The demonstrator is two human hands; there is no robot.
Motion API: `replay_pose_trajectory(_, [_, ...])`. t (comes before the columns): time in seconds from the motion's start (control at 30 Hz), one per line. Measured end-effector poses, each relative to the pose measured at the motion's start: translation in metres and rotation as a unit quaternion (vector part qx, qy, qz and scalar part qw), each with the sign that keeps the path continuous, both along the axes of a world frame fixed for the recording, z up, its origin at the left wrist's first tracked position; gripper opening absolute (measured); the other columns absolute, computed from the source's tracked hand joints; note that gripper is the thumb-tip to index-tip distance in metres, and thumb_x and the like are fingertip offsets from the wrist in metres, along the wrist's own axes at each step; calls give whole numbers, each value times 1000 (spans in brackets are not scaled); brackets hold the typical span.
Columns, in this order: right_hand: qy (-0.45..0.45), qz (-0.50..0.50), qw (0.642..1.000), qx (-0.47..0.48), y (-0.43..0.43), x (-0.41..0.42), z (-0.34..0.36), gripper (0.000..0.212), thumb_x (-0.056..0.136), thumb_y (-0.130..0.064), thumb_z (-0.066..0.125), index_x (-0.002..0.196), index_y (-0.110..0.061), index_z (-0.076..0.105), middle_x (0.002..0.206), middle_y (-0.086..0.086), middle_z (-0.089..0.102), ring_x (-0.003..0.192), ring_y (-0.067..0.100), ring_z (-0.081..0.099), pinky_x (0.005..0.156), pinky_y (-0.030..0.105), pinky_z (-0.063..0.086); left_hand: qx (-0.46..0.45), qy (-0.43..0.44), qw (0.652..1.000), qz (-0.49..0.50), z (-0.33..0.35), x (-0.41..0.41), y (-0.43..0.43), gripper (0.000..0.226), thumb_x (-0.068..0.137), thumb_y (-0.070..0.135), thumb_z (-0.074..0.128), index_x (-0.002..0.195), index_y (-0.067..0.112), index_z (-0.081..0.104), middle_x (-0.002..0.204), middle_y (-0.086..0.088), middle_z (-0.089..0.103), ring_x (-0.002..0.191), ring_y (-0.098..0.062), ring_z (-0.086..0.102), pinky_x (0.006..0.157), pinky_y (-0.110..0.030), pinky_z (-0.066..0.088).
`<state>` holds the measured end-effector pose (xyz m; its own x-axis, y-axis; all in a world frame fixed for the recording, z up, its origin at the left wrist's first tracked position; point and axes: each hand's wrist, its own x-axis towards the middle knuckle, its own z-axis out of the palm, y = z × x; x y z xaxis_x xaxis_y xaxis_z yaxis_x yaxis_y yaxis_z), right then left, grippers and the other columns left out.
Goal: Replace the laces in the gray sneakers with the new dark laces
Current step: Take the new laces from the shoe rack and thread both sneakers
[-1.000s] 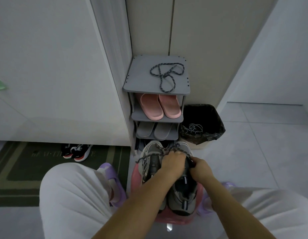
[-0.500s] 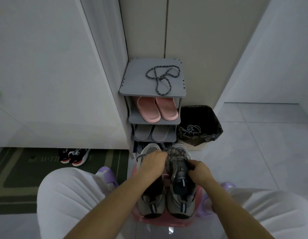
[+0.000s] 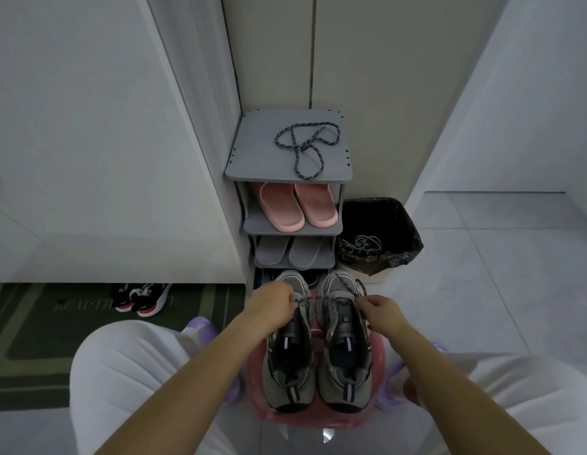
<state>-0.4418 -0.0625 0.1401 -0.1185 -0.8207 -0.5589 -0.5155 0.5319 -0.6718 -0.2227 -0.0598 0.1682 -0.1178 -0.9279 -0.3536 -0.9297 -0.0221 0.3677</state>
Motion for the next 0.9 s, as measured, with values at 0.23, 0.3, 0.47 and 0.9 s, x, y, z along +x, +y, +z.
replay_pose_trajectory(0.23, [9, -66, 998, -4, -17, -3, -12, 25, 89, 3, 45, 100, -2, 66, 84, 14, 64, 76, 27, 60, 57, 27, 43, -25, 24, 999, -15, 7, -40, -23, 22, 95, 26, 51, 110, 14, 60, 119, -8, 54, 106, -26, 56, 90, -35, 46])
replay_pose_trajectory(0.3, [13, -75, 997, -2, -23, -4, -16, 22, 88, 3, 45, 98, -2, 65, 83, 16, 66, 78, 30, 63, 54, 28, 43, -9, 34, 999, -13, 5, -52, -31, 26, 95, 25, 51, 117, 12, 57, 125, -9, 52, 109, -28, 55, 90, -36, 45])
replay_pose_trajectory(0.47, [51, -40, 997, 29, -29, -6, -20, 22, 87, -24, 64, 101, -8, 57, 93, 14, 66, 89, 30, 65, 80, 40, 53, 39, 46, 998, -26, -1, -75, -43, 32, 96, 25, 50, 125, 11, 50, 129, -12, 46, 114, -29, 50, 97, -42, 44])
replay_pose_trajectory(0.9, [-204, -73, 976, -39, -65, 6, 44, 19, 95, -10, 49, 77, -10, 56, 70, 5, 58, 57, 12, 51, 51, 22, 37, 20, 121, 992, 9, 28, -68, -66, 33, 93, 25, 55, 123, 11, 55, 126, -8, 57, 113, -25, 55, 95, -36, 46])
